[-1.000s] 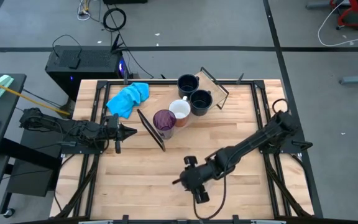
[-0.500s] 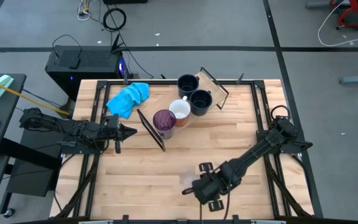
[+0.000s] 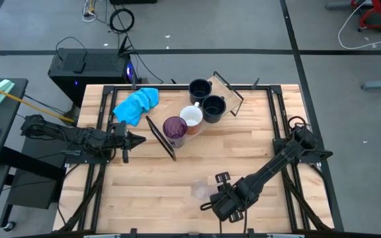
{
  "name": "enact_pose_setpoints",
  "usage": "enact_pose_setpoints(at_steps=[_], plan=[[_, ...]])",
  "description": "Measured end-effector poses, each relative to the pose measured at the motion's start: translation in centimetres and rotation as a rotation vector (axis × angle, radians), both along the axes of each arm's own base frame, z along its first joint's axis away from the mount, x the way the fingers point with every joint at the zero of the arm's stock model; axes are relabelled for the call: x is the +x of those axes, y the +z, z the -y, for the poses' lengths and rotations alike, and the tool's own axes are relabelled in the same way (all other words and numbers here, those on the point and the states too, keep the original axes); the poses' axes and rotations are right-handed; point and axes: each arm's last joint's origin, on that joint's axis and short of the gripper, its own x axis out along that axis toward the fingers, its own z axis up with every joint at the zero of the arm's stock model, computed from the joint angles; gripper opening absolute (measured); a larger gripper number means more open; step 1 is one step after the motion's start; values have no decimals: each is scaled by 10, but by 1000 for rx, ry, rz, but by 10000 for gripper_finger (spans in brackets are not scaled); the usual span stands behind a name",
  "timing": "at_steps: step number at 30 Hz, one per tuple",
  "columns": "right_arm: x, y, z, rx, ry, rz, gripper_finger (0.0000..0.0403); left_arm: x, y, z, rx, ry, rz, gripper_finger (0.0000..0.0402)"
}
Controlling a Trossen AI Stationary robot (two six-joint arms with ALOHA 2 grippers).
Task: Stack small to large cups/mugs on shelf
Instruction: Put the right transparent mug on the shelf
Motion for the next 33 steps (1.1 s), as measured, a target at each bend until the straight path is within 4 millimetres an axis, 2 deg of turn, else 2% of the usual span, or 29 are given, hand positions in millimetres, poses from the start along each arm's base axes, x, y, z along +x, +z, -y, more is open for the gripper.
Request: enact_pose_setpoints(at_steps=[17,21,26,33], plan=[[1,0,-2,7,60,6,50,0,0,0,0,0,0,28],[0,3,-1,10,51,16,56,0,0,0,0,0,0,33],[0,4,0,6,57,15,82,0,0,0,0,0,0,39],[-1,-2,1,-8,80,5,104,0,0,0,0,0,0,32]])
